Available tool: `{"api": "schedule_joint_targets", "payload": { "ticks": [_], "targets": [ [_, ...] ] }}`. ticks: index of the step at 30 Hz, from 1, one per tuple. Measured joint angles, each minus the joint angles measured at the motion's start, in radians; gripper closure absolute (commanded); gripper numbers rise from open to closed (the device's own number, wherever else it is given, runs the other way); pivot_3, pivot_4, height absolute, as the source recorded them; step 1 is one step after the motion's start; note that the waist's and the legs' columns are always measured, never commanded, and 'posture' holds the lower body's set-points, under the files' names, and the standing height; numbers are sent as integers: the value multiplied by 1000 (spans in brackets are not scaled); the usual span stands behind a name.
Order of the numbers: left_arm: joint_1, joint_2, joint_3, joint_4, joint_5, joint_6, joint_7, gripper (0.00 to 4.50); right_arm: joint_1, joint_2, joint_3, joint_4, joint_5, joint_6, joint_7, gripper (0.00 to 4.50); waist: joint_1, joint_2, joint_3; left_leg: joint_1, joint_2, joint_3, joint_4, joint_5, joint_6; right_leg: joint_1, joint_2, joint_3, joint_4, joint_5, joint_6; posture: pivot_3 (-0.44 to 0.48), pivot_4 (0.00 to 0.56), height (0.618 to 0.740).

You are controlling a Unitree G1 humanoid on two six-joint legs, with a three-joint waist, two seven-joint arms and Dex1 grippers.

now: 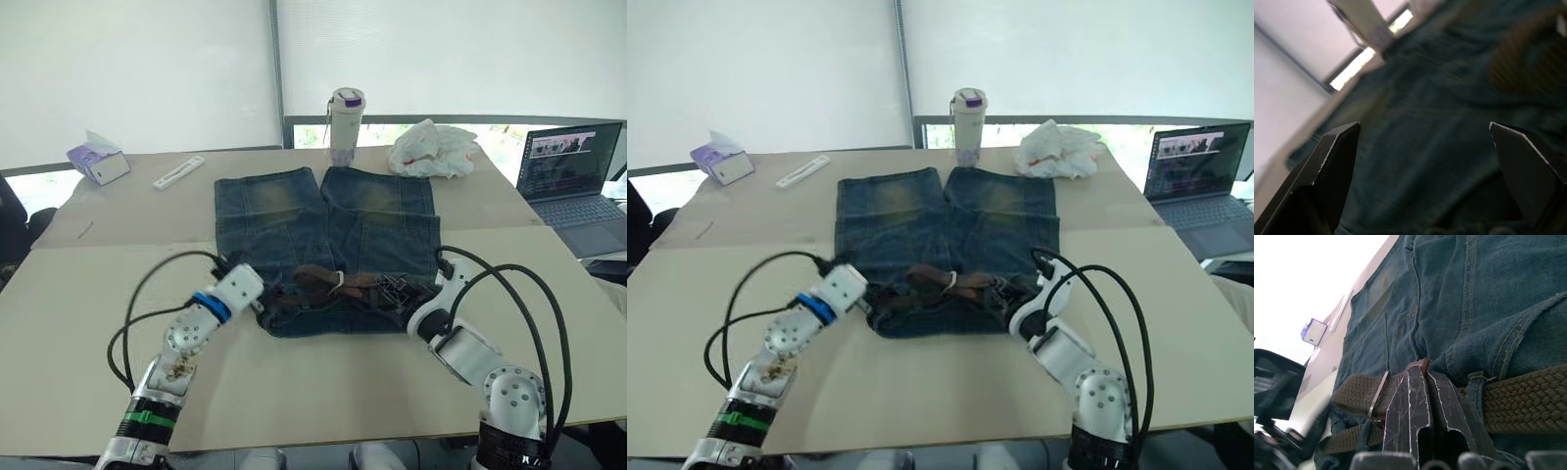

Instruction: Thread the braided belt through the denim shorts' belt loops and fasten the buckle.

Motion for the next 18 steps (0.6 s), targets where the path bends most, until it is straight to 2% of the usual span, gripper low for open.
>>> {"api": "schedule_joint_targets", "payload": {
  "ticks": [6,9,10,14,18],
  "targets": [
    [27,59,-17,-40,0,3,-49,37,0,-91,-19,0,49,0,15,4500,0,5,-3,1,1,0,-1,0,0,1,0,2,-1,0,0,0,150,740],
    [25,77,-18,-32,-1,-8,-55,37,25,-187,-28,-2,71,2,54,4500,0,5,-3,1,1,1,-1,0,0,1,0,2,-1,0,0,0,150,740],
    [22,85,-20,-22,-3,-27,-59,37,46,-251,-28,-1,56,5,83,4500,1,5,-3,1,1,2,-1,0,0,1,0,2,-2,0,0,0,150,740],
    [-2,124,-24,39,-12,-101,-81,37,115,-463,-37,48,-83,-14,214,4500,-2,5,-3,2,1,5,-2,0,0,3,1,2,-2,0,0,0,150,740],
    [-27,163,-24,108,-32,-172,-96,37,155,-597,6,123,-297,-144,354,4500,-6,5,-4,5,3,10,-2,-1,1,3,3,3,-1,-4,6,0,150,740]
  ]
}}
